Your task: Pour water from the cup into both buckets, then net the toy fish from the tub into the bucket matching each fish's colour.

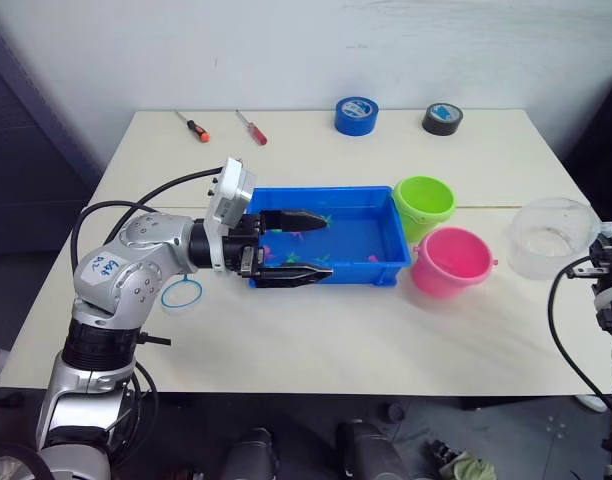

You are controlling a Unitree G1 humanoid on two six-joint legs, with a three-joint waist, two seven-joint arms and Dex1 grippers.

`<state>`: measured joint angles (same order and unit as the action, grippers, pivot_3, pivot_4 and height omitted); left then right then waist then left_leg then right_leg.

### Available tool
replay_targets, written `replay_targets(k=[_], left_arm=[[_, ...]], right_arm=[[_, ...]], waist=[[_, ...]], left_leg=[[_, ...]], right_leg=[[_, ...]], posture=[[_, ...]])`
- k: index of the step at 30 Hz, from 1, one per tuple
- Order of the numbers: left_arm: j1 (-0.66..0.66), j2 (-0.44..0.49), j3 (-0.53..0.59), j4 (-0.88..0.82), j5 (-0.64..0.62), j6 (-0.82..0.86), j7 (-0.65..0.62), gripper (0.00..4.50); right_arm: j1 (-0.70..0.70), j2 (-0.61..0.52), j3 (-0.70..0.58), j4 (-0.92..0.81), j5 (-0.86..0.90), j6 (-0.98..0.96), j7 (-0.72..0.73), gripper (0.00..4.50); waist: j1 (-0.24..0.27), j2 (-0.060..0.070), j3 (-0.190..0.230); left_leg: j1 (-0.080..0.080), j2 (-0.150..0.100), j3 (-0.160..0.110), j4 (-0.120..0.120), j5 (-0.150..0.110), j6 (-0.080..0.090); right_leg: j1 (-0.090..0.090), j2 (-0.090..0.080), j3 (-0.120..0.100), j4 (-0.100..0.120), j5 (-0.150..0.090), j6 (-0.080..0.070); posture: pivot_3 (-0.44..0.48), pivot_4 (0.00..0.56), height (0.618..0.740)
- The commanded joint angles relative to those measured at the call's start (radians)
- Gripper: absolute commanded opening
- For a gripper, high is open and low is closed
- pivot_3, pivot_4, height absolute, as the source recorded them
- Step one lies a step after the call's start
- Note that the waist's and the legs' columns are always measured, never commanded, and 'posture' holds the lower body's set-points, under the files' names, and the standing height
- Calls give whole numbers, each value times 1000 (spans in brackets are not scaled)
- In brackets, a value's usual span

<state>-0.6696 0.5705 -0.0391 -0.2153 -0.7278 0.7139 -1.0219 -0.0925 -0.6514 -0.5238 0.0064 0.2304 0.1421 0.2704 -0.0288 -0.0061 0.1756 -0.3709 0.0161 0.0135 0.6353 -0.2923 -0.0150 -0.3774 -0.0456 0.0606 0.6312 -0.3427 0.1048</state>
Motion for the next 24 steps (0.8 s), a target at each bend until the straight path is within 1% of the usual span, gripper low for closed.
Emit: replay_targets(k=[1,4,10,18,24], left_arm=[[-30,-2,-5,7,23,-28,-9,4500],[-37,-8,-7,22,38,-34,-10,4500],[-43,-20,-3,30,50,-40,-6,4500],[-35,-22,3,27,60,-45,-4,4500],[-33,-28,3,22,62,-46,5,4500]], right_arm=[[-2,-67,26,-80,-107,-23,-22,30],[-10,-94,83,-100,-204,-18,-38,30],[-23,-127,150,-104,-348,-35,-69,30],[-26,-230,233,-75,-568,-152,-105,30],[-30,-277,262,-51,-663,-227,-118,30]], waist=[[1,0,0],[1,0,0],[0,0,0],[0,0,0],[0,-1,0]], left_leg=[[0,0,0,0,0,0],[0,0,0,0,0,0],[0,0,0,0,0,-1],[0,-1,0,0,1,-1],[0,-1,0,1,1,-1]], right_leg=[[0,0,0,0,0,0],[0,1,0,0,0,0],[0,1,0,0,0,0],[-1,2,0,1,0,0],[-1,2,0,2,0,0]], posture=[[0,150,740],[0,150,740],[0,150,740],[0,150,740],[0,150,740]])
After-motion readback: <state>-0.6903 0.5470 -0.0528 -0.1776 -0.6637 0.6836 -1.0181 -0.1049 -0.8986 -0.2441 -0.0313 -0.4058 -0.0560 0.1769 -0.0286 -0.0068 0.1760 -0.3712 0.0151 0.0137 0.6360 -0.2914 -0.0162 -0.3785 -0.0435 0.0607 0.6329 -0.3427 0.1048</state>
